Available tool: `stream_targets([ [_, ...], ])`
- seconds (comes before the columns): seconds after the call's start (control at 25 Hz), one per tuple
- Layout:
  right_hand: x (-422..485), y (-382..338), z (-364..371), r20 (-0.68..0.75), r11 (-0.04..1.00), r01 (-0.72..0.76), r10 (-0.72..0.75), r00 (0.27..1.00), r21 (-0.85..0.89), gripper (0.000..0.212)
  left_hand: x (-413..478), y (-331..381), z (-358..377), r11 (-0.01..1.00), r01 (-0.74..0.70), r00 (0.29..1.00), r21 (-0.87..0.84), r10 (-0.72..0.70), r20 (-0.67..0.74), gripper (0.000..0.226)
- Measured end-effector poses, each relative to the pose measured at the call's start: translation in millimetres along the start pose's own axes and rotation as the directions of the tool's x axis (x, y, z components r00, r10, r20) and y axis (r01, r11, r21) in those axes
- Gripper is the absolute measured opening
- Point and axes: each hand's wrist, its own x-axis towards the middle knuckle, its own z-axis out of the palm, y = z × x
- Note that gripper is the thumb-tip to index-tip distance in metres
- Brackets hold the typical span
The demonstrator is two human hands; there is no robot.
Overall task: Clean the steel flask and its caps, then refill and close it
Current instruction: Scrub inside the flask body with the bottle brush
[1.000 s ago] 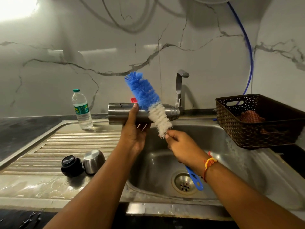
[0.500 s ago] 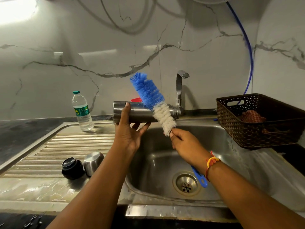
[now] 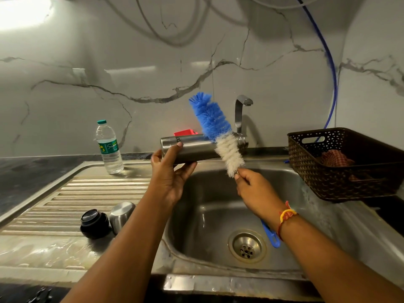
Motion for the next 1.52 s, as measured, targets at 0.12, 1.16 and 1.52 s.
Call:
stream_targets([
  [0.12,1,0,1,0.000,1.000,0.006,-0.006,1.000,-0.023,0.022,2,4,-3,1.000,-0.002,1.000,0.023,0.001,0.009,0.058],
  [1.16,-16,-12,-15,0.345,0.981,-0.159,0.189,0.919,-0.115,0.022,1,0,-5,0.996,-0.087,0.979,0.032,0.092,-0.184,0.030],
  [1.52,-12,-17,-8,0.206,0.999,-0.046,0.042,0.978,0.015,0.022,9,0,-7,0.996,-0.025,0.988,-0.082,0.012,-0.156,0.054],
])
